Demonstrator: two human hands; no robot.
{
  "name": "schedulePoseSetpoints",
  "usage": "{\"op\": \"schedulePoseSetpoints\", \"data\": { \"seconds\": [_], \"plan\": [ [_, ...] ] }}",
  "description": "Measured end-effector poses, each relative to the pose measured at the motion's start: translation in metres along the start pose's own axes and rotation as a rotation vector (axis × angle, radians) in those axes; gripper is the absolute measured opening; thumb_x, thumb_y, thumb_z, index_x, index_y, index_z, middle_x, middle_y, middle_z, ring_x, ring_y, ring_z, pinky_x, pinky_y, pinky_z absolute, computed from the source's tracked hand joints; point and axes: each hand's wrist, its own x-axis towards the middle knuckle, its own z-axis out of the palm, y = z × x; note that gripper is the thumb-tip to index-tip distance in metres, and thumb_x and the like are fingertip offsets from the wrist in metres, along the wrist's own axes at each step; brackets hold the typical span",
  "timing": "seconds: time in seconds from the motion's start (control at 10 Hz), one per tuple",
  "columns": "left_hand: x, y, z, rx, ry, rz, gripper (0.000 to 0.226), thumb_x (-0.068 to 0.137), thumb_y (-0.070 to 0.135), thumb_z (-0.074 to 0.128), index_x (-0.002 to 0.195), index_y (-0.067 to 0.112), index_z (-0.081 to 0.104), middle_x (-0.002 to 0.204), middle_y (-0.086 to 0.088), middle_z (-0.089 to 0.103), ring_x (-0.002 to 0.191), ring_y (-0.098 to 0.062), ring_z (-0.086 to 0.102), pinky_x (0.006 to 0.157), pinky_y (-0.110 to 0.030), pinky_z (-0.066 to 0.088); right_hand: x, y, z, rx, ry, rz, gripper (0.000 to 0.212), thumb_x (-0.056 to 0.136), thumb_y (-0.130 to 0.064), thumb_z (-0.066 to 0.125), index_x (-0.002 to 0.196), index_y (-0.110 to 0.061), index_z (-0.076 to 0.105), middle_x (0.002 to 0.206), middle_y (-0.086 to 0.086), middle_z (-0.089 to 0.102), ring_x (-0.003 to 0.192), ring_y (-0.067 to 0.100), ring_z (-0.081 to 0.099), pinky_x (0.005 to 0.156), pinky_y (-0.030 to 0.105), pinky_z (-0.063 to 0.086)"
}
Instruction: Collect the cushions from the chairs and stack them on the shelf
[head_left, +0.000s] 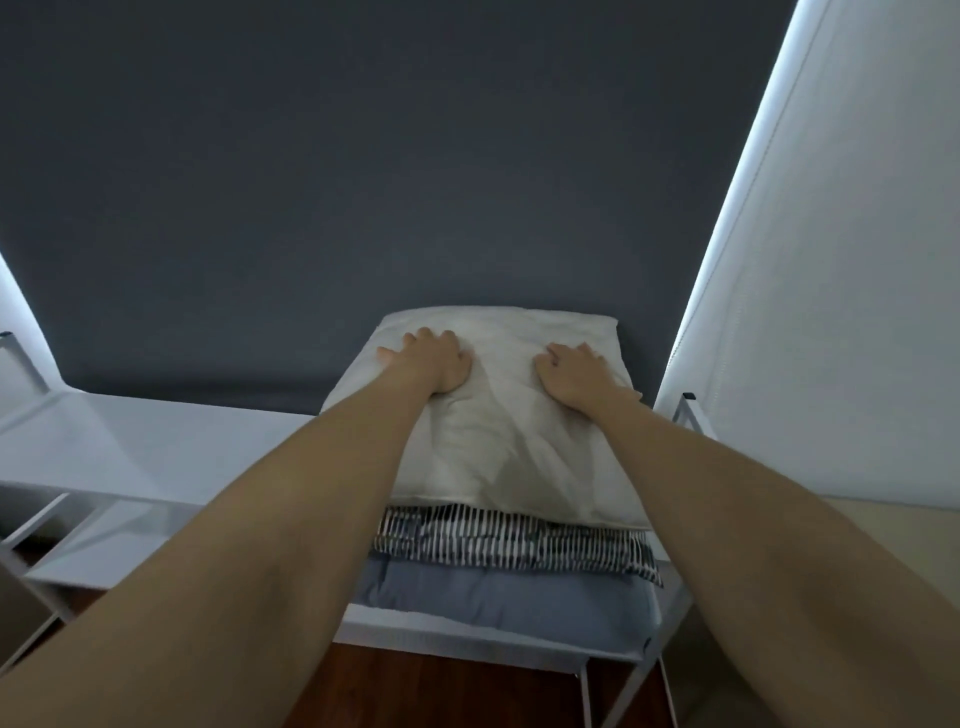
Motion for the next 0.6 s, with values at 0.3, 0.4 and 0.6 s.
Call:
{"op": "schedulePoseSetpoints", "data": {
  "seconds": [0.3,0.4,0.6],
  "plan": [
    [-0.069,-0.024,-0.001,0.001,-0.008,0.114,0.056,0.098,0.042,0.03,0.143,0.009,0.033,0.146,-0.018,0.035,0.131,-0.038,0.039,0.109,-0.054,0.033,-0.095,0.017,-0.003,0.06,0.073,0.167,0.062,0.087,-0.049,0.037,0.136,-0.011,0.044,0.142,0.014,0.045,0.131,0.039,0.04,0.109,0.058,0.03],
    [-0.106,-0.034,0.004,0.008,0.022,0.168,0.054,0.098,0.04,0.034,0.142,0.01,0.034,0.143,-0.018,0.035,0.128,-0.039,0.041,0.107,-0.055,0.034,-0.135,0.029,0.004,0.098,0.131,0.259,0.064,0.082,-0.048,0.046,0.136,-0.014,0.043,0.139,0.017,0.044,0.13,0.039,0.04,0.108,0.059,0.031],
    [-0.179,-0.047,0.028,-0.023,0.129,0.215,0.042,0.092,0.027,0.045,0.13,0.012,0.04,0.134,-0.016,0.039,0.124,-0.035,0.04,0.097,-0.052,0.038,-0.217,0.062,0.027,0.131,0.226,0.377,0.068,0.085,-0.052,0.054,0.141,-0.018,0.033,0.141,0.019,0.036,0.132,0.04,0.036,0.109,0.055,0.029]
  ]
}}
